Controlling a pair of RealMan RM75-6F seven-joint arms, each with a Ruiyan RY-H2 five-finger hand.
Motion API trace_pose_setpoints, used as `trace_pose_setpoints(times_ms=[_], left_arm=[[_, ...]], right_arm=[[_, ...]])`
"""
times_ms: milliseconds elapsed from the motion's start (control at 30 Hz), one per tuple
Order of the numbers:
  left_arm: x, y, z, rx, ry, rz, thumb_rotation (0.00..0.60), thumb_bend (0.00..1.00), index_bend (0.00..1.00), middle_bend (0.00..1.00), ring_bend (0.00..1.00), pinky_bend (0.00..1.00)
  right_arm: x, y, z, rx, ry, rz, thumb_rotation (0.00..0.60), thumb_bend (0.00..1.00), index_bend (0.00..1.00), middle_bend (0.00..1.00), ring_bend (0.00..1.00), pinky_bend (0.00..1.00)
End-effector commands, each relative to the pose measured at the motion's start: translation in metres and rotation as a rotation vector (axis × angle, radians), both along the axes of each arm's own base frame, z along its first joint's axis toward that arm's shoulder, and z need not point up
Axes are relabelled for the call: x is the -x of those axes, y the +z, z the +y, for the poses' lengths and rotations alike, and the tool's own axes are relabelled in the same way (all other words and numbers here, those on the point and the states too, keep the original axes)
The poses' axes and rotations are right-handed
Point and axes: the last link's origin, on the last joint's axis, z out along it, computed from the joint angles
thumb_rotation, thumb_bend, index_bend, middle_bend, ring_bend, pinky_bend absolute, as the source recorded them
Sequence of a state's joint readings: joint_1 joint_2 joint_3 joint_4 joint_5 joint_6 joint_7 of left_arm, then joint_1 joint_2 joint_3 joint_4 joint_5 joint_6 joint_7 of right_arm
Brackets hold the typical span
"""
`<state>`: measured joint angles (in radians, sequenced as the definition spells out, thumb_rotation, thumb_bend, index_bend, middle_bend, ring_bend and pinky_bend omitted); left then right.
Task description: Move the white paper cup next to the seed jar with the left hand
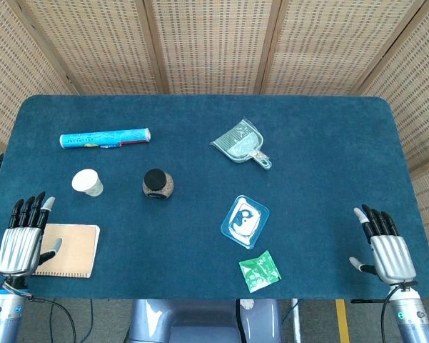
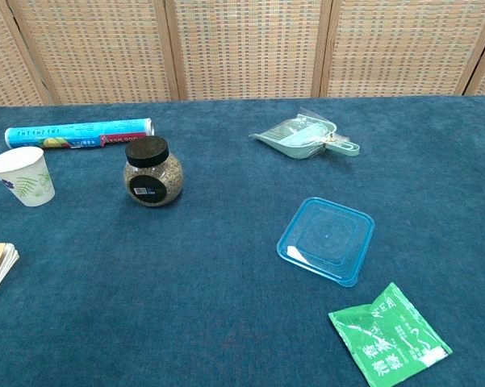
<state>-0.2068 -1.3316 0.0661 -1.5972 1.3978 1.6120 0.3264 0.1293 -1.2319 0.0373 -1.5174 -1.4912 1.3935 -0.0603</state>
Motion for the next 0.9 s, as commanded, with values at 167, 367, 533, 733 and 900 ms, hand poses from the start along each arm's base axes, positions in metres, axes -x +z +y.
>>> trace_pose_setpoints(times_ms=[167, 367, 533, 733, 900], left_arm=[[-0.002, -0.001, -0.002, 0.018, -0.015, -0.013, 0.600, 0.28, 0.00, 0.00, 0.00, 0.00], [-0.003, 0.000, -0.003, 0.020, -0.023, -0.027, 0.600, 0.28, 0.00, 0.00, 0.00, 0.00], [-0.002, 0.000, -0.001, 0.024, -0.022, -0.037, 0.600, 0.28, 0.00, 0.00, 0.00, 0.00], [-0.002, 0.000, -0.002, 0.025, -0.024, -0.042, 0.600, 0.28, 0.00, 0.00, 0.00, 0.00], [-0.001, 0.001, -0.003, 0.026, -0.022, -0.050, 0.600, 0.28, 0.00, 0.00, 0.00, 0.00]], right_arm=[[-0.001, -0.001, 0.001, -0.004, 0.010, 0.003, 0.600, 0.01, 0.00, 0.00, 0.00, 0.02], [-0.004, 0.001, 0.001, 0.022, 0.033, -0.020, 0.600, 0.01, 0.00, 0.00, 0.00, 0.02], [-0.007, 0.010, 0.000, 0.105, 0.072, -0.075, 0.600, 0.01, 0.00, 0.00, 0.00, 0.02], [-0.005, 0.014, 0.002, 0.127, 0.076, -0.090, 0.600, 0.01, 0.00, 0.00, 0.00, 0.02], [-0.006, 0.014, 0.004, 0.127, 0.080, -0.092, 0.600, 0.01, 0.00, 0.00, 0.00, 0.02]])
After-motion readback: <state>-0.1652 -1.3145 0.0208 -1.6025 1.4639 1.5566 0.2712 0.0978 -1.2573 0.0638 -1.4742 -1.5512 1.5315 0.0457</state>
